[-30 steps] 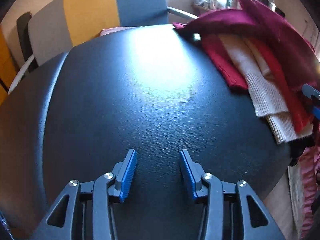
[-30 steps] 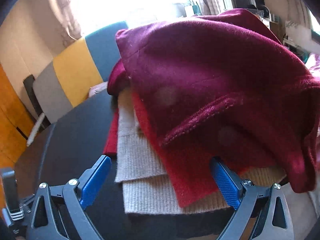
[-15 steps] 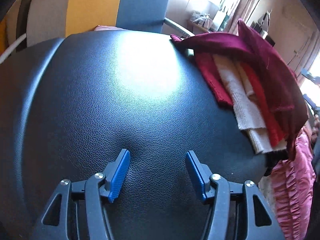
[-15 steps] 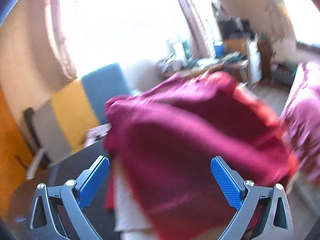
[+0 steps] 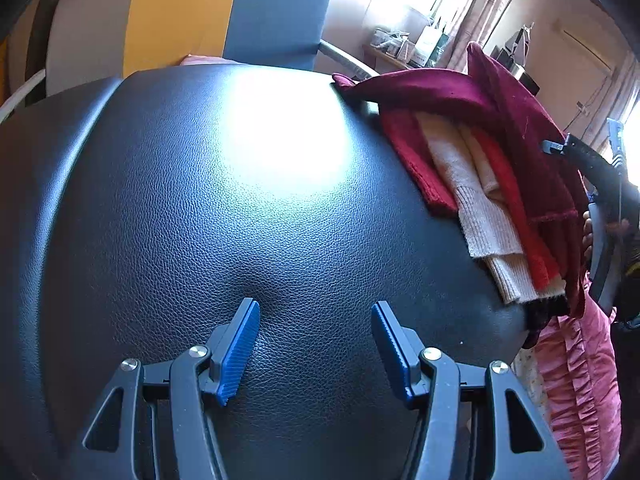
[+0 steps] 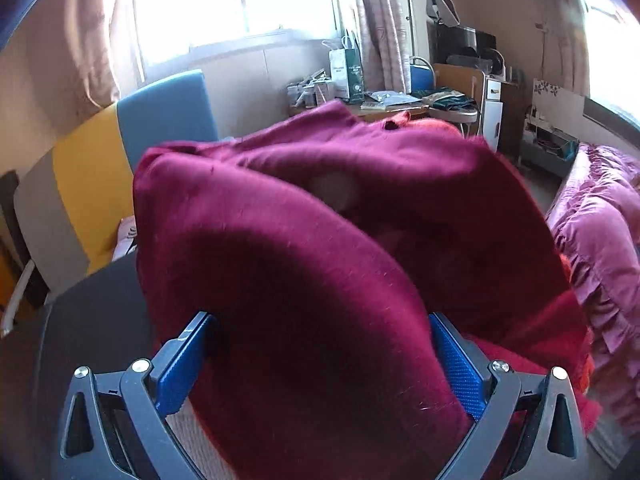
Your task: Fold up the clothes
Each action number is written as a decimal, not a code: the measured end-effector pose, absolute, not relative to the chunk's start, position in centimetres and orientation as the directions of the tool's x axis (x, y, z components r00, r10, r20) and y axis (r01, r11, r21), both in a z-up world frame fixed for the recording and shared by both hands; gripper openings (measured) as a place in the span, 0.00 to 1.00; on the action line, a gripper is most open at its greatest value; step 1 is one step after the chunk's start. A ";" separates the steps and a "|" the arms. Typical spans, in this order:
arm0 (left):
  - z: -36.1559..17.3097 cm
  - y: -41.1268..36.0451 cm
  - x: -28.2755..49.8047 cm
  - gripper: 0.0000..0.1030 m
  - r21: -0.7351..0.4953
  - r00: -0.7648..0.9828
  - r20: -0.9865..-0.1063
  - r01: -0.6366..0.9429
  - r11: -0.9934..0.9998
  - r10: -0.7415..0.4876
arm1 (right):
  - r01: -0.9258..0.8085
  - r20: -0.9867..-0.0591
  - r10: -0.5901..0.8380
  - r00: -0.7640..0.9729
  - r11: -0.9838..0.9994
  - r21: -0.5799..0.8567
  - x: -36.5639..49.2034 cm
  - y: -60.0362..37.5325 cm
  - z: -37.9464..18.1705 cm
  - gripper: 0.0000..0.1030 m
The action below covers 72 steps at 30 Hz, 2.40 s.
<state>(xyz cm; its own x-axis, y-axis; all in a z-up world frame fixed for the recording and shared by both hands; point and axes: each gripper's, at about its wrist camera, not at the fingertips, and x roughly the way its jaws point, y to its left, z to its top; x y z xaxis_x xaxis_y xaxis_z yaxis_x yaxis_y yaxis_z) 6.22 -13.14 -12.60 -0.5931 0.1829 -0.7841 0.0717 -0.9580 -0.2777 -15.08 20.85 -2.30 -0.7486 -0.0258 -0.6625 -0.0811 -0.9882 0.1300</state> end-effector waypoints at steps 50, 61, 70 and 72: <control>-1.2 4.6 -21.1 0.55 -0.364 -0.519 -0.715 -0.295 -0.883 0.468 | 0.126 -0.505 -0.307 -0.807 -0.924 0.361 -10.0 22.9 -8.4 1.00; 2.0 3.0 -14.3 0.06 -0.436 -0.567 -0.606 -0.350 -0.829 0.559 | 0.095 -0.482 -0.358 -0.800 -0.868 0.487 -8.9 24.4 -8.8 1.00; 1.4 -4.0 -5.7 0.06 -0.479 -0.618 -0.586 -0.258 -0.839 0.525 | 0.176 -0.451 -0.523 -0.723 -0.771 0.612 -6.8 21.3 -9.1 1.00; 0.7 -6.5 -3.8 0.06 -0.495 -0.638 -0.585 -0.208 -0.844 0.501 | 0.213 -0.474 -0.579 -0.663 -0.753 0.622 -6.5 18.5 -9.7 1.00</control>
<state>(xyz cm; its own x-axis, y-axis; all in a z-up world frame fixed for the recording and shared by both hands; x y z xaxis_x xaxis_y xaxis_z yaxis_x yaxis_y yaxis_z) -3.79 -6.49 0.69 -0.6376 0.5008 -0.5854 -0.2080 -0.8436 -0.4951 -6.48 18.48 -9.74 -0.6630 -0.5792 -0.4742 0.2132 -0.7534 0.6221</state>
